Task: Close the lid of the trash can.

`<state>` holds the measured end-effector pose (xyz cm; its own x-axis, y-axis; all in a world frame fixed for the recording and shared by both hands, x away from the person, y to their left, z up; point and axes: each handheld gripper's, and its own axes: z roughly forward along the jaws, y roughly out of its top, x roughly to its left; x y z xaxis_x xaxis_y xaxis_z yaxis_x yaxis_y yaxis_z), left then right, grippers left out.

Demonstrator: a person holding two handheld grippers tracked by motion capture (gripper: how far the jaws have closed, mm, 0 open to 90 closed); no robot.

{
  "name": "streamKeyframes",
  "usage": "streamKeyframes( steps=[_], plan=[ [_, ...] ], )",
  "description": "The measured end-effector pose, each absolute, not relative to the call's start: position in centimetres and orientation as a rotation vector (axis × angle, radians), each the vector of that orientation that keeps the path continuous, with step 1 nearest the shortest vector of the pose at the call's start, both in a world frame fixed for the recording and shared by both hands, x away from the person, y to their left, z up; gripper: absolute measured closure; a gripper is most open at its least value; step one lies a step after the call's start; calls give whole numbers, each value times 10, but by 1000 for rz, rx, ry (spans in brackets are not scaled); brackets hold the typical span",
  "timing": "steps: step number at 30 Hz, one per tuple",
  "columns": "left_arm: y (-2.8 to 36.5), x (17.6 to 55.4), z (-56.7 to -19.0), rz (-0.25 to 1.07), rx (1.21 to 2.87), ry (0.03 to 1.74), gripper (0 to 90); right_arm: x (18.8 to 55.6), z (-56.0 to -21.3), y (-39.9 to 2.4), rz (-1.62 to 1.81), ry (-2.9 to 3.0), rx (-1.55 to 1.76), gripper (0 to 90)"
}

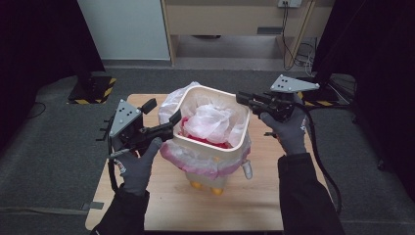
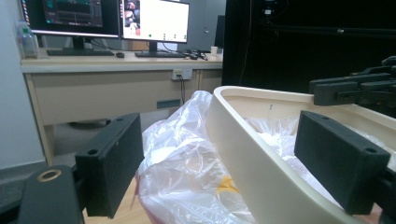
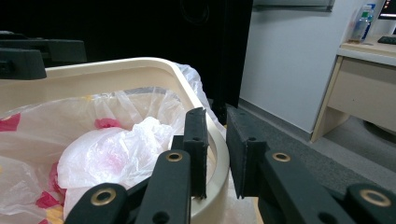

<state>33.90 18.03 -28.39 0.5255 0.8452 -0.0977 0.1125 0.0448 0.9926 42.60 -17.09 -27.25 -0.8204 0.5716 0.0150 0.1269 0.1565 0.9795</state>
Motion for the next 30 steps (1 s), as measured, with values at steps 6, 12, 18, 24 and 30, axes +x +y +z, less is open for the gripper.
streamKeyframes(
  steps=[6, 12, 18, 24, 30],
  plan=[
    [179, 342, -286, 673, 1455, 903, 163, 427, -272, -168, 1650, 2099, 678, 793],
    [180, 343, -284, 706, 1413, 876, 179, 426, -271, -166, 1660, 2071, 674, 720],
    [195, 333, -277, 745, 1356, 871, 171, 421, -265, -172, 1753, 1952, 677, 568],
    [219, 324, -283, 792, 1328, 906, 168, 417, -262, -185, 1758, 1815, 738, 433],
    [244, 323, -315, 777, 1341, 1010, 169, 410, -269, -208, 1754, 1702, 828, 377]
  ],
)
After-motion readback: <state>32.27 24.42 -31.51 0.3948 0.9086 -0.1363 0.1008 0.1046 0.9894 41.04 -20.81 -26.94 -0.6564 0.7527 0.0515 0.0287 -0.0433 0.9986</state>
